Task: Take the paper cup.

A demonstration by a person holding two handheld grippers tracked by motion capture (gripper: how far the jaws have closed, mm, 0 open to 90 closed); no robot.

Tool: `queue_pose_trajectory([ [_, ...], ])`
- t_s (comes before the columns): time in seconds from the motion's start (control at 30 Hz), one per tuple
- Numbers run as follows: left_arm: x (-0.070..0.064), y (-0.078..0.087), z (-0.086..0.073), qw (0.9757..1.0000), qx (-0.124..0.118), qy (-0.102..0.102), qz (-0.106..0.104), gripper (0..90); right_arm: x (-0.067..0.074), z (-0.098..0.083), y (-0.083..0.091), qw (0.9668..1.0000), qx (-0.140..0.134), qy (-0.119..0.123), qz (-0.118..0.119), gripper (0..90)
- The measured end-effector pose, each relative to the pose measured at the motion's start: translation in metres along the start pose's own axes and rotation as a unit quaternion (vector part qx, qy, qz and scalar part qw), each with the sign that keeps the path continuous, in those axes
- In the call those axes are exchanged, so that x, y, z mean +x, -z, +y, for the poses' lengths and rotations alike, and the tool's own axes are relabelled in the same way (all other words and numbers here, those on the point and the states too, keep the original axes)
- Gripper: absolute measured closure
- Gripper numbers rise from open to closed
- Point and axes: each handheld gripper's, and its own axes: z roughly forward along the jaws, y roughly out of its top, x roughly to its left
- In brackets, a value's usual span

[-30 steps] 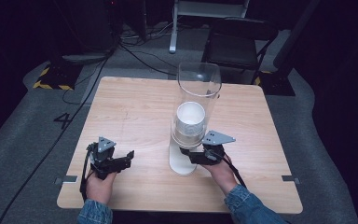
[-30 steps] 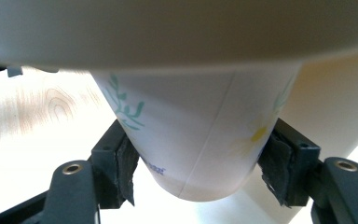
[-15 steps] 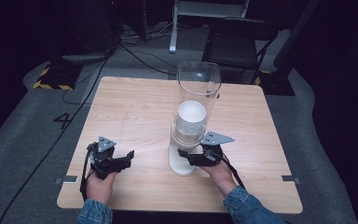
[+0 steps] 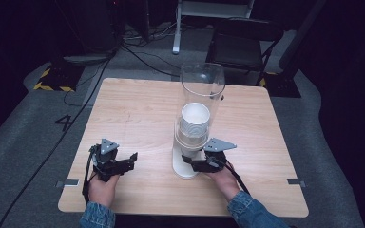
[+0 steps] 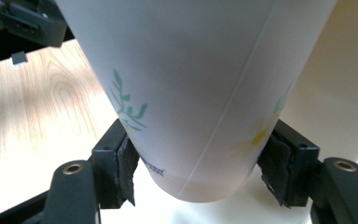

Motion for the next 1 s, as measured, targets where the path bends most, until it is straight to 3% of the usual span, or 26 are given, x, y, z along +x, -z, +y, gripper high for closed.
queue_pose_trajectory([
  [0.53,-0.003,-0.006,0.005,1.0,-0.002,-0.002,-0.006,17.5,0.001,-0.017,-0.005,0.9973,0.071,-0.015,-0.002,34.9],
  [1.0,-0.006,-0.012,0.009,0.9999,0.002,-0.01,-0.012,17.5,0.003,-0.026,-0.005,0.9956,0.092,-0.013,-0.002,34.9],
])
